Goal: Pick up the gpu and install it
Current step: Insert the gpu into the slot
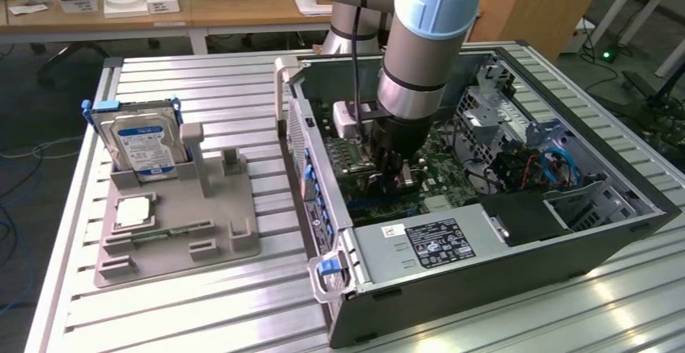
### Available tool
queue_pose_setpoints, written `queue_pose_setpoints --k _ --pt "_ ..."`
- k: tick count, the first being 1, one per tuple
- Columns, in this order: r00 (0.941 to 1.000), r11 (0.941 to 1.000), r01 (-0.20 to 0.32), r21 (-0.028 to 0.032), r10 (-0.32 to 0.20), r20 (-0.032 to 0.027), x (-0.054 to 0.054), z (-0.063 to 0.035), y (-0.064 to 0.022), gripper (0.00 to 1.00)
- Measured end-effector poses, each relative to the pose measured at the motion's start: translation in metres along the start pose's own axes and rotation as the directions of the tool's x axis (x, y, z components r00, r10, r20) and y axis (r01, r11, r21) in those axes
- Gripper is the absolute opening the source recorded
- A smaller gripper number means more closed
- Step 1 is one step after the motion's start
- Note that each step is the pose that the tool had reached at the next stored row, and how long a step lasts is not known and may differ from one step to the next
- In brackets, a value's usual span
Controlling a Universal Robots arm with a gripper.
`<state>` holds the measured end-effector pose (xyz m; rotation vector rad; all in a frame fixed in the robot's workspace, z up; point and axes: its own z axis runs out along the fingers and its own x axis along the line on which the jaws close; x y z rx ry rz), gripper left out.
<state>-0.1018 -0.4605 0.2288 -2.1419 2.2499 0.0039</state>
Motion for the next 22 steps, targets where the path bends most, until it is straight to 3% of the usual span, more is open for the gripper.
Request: queue_pose_setpoints --k 22 --pt "1.0 1.0 0.0 0.0003 0.0 -0.0005 0.0 0.0005 0.0021 0.28"
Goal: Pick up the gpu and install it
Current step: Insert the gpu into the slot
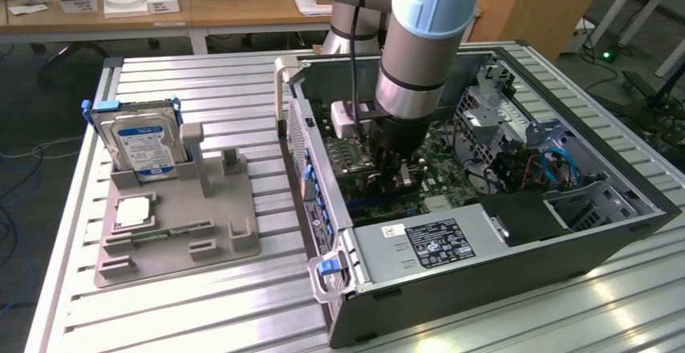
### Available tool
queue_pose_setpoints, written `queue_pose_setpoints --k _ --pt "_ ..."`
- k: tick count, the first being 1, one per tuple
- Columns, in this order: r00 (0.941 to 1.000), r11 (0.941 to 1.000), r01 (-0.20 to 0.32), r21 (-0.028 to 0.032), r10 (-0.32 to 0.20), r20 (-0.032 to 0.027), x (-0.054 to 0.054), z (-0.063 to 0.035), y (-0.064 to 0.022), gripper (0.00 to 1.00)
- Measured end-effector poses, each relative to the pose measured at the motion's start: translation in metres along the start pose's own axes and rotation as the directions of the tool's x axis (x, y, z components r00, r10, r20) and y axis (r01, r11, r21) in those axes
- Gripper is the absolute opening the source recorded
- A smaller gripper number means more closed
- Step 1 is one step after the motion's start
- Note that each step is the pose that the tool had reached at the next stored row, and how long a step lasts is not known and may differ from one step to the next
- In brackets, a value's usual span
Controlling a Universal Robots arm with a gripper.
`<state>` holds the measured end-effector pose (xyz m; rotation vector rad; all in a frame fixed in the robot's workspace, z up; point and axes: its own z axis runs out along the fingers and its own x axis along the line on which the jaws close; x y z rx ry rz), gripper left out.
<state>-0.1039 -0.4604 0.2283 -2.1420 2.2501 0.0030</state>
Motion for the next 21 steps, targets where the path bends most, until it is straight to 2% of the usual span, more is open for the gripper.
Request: queue_pose_setpoints --k 21 --pt "1.0 1.0 0.0 0.0 0.0 0.0 0.0 0.0016 0.0 0.28"
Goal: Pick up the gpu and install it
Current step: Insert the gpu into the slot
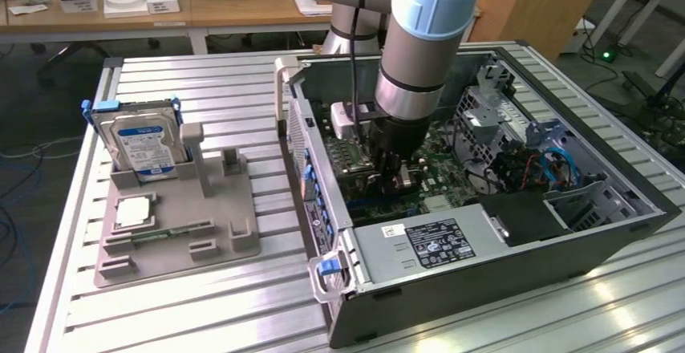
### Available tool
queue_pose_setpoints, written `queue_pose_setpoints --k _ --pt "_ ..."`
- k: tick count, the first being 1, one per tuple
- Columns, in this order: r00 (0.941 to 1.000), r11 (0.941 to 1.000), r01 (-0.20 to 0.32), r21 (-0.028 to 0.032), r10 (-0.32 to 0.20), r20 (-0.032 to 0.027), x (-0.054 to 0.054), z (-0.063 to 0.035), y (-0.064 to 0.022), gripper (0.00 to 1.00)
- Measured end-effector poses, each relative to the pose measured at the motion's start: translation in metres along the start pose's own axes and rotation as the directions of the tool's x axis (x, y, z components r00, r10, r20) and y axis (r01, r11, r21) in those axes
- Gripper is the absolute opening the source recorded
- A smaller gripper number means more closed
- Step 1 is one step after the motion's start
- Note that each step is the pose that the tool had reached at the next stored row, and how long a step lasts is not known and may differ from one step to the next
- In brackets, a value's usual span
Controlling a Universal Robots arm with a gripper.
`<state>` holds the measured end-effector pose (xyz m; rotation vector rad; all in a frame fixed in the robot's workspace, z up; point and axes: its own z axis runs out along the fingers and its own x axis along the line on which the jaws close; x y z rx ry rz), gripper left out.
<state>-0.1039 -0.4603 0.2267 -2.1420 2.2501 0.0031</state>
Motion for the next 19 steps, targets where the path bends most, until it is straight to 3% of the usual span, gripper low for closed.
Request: queue_pose_setpoints --k 19 --pt "1.0 1.0 0.0 -0.0001 0.0 0.0 0.0 -0.0026 0.0001 0.28"
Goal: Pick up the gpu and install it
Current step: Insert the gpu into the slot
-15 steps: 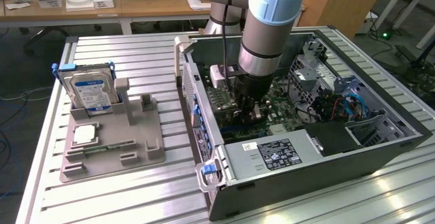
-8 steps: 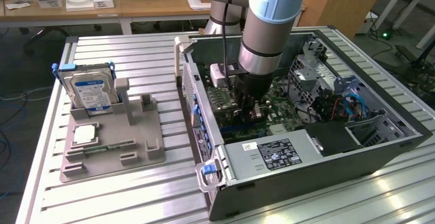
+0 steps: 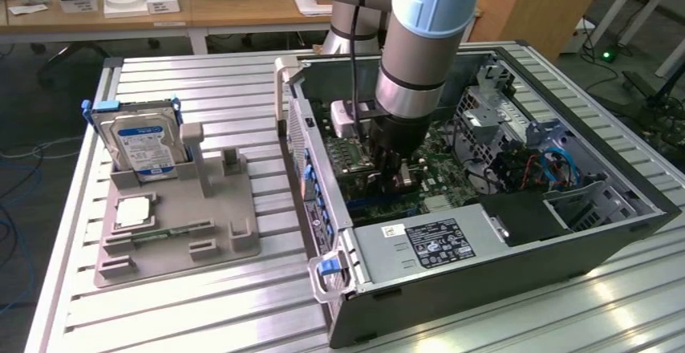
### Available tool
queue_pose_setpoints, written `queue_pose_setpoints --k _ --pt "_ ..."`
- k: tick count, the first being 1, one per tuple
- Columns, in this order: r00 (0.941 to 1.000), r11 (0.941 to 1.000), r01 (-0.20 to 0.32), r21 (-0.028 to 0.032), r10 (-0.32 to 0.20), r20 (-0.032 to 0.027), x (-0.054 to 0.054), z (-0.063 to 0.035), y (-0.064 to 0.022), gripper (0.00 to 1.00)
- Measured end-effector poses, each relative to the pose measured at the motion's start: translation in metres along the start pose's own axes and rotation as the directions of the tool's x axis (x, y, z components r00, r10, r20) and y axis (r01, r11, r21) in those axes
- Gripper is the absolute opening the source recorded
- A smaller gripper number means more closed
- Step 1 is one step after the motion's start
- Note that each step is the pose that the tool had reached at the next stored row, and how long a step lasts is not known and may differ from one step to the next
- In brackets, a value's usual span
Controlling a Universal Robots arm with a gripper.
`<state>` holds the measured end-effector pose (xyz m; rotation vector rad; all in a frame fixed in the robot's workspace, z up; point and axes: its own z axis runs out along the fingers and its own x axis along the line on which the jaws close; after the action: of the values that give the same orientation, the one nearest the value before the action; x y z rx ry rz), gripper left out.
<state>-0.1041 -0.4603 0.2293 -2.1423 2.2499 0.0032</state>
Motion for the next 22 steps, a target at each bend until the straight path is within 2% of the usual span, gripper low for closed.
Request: queue_pose_setpoints --k 11,22 --pt "1.0 1.0 0.0 -0.0006 0.0 0.0 0.0001 0.0003 0.0017 0.28" --pt "1.0 1.0 0.0 -0.0006 0.0 0.0 0.0003 0.0057 0.0018 0.28"
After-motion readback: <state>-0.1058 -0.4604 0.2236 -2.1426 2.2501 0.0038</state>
